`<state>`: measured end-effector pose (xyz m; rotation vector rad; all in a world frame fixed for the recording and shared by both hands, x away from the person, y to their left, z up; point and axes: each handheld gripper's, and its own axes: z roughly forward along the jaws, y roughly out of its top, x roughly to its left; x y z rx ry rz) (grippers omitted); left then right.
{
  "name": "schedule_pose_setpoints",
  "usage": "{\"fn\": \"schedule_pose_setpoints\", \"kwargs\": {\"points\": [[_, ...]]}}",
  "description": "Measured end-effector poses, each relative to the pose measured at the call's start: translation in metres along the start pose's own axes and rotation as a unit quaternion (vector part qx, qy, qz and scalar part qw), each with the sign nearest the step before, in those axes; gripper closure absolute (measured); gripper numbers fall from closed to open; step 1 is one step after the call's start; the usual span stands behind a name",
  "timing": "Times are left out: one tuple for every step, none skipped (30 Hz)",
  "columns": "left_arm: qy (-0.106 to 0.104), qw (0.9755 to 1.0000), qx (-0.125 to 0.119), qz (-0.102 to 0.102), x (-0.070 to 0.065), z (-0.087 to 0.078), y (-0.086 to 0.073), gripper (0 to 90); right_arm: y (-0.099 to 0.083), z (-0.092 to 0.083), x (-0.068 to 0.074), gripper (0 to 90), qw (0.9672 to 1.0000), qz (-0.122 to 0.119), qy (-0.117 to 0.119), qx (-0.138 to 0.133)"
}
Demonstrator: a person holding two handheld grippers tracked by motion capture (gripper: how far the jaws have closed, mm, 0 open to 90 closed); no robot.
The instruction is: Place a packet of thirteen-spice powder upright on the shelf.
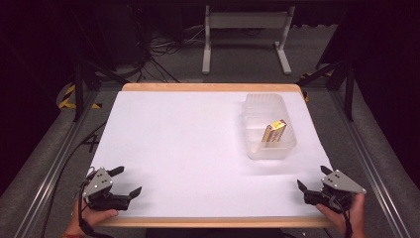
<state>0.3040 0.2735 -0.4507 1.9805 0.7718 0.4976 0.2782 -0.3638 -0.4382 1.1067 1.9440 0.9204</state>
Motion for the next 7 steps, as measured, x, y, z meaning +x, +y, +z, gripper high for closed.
{"fn": "schedule_pose_setpoints", "kwargs": {"points": [[-0.001,1.0000,0.001,-0.001,-0.0001,0.0005,0.0002,7.0,-0.0002,0.0000,0.0001,9.6,1.0000,0.000,-0.001,0.001],[-0.001,1.0000,0.002,0.001,0.0001,0.0008,0.0004,7.0,-0.0004,-0.0003,-0.0001,9.4,1.0000,-0.001,-0.002,0.001],[-0.001,1.0000,0.002,0.001,-0.0001,0.0013,0.0006,6.9,-0.0005,-0.0005,0.0000,9.4,1.0000,0.000,-0.002,0.001],[-0.001,1.0000,0.002,0.002,-0.0002,0.0014,0.0009,7.0,-0.0006,-0.0007,0.0002,9.4,1.0000,0.000,-0.002,0.002],[-0.001,1.0000,0.001,0.001,-0.0006,0.0016,0.0013,7.0,-0.0007,-0.0008,0.0005,9.4,1.0000,-0.002,-0.003,0.002],[-0.002,1.0000,0.001,0.001,-0.0005,0.0020,0.0015,6.9,-0.0009,-0.0009,0.0009,9.4,1.0000,-0.001,-0.003,0.002],[-0.002,1.0000,0.001,0.001,-0.0005,0.0020,0.0015,6.9,-0.0009,-0.0009,0.0009,9.4,1.0000,-0.001,-0.003,0.002]]}}
